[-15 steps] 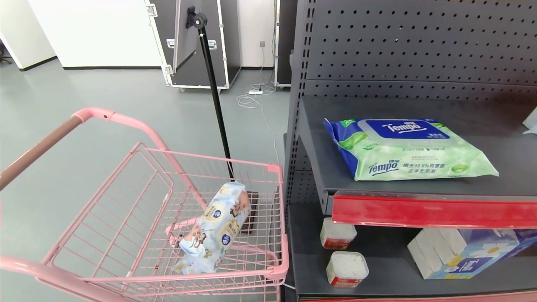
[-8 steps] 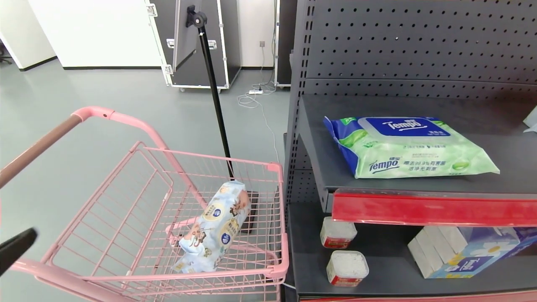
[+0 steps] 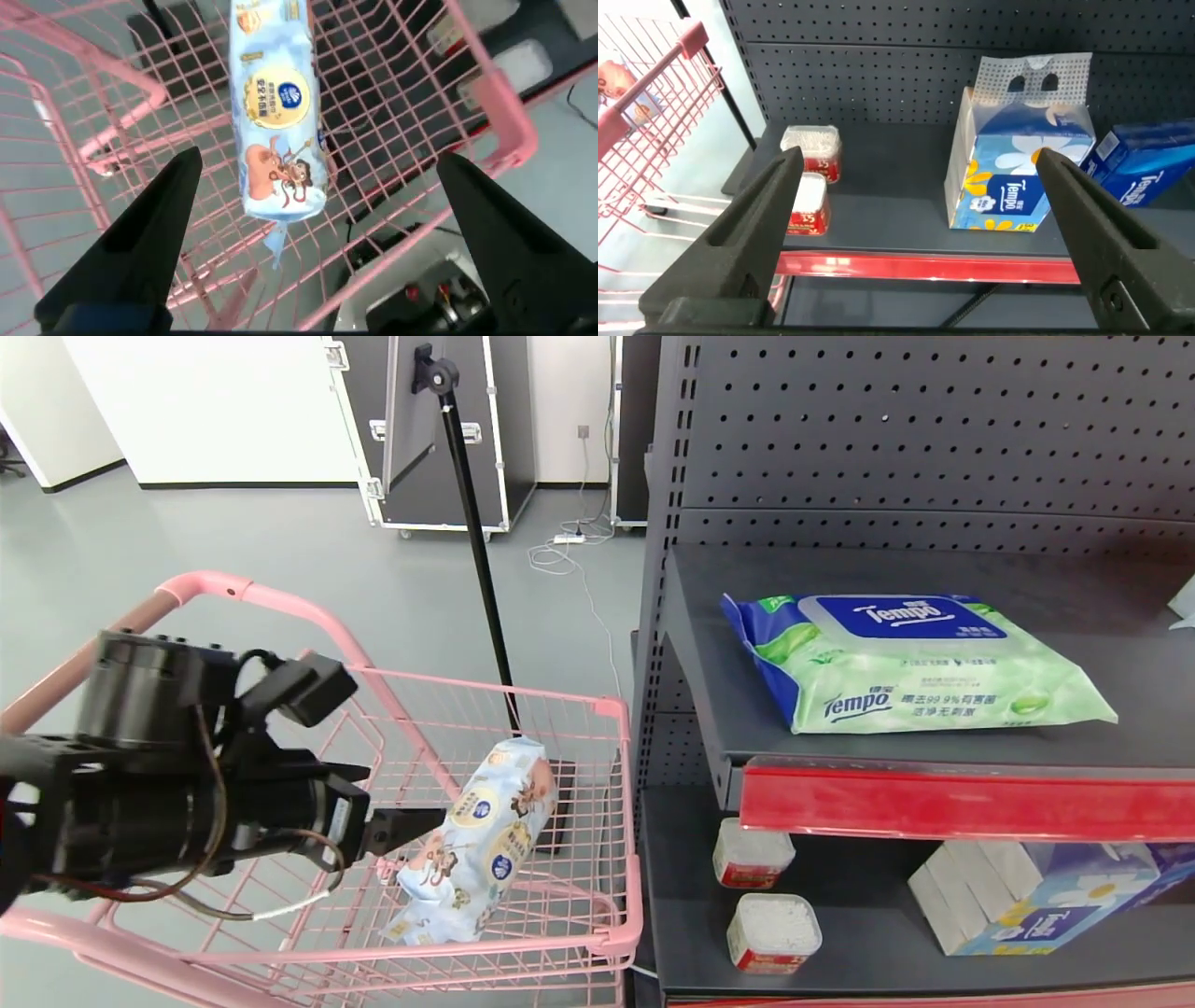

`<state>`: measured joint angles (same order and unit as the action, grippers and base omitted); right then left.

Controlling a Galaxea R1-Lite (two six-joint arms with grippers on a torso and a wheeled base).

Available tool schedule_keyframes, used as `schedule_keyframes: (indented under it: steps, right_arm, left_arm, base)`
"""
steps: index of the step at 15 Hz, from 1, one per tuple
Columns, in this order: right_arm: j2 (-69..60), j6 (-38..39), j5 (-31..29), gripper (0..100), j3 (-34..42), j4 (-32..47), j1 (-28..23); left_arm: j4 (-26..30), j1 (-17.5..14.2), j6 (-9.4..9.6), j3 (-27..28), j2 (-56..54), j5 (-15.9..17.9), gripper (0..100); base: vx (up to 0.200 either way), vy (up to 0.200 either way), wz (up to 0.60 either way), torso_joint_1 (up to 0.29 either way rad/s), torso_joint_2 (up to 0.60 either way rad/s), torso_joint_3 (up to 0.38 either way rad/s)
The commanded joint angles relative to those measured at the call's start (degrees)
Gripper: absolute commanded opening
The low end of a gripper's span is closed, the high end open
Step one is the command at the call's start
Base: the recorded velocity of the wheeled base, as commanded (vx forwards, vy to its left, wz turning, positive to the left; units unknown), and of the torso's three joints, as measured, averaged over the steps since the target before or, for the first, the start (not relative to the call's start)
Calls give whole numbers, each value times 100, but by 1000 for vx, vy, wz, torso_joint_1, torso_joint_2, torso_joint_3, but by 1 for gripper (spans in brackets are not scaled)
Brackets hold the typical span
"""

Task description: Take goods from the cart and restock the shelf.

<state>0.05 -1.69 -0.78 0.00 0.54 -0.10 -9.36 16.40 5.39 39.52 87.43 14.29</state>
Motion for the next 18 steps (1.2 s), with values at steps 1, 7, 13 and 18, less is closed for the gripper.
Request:
schedule_keyframes:
  steps: [1, 7, 13, 18]
  right_arm:
    - [4, 2, -1, 100, 0, -1, 1]
    - [4, -6, 8, 100, 0, -1, 1]
    - [4, 2, 8, 100, 0, -1, 1]
    - [4, 2, 8, 100, 0, -1, 1]
  left_arm:
    - [-162, 74, 59, 152, 1259, 30, 100]
    - [-127, 48, 147, 724, 2024, -146, 100]
    - [-136, 65, 296, 820, 2437, -207, 100]
    - [-127, 136, 437, 899, 2744, -225, 100]
  base:
    - [0, 0, 0, 0, 0, 0]
    - [0, 0, 0, 0, 0, 0]
    - [0, 0, 0, 0, 0, 0]
    - [0, 0, 0, 0, 0, 0]
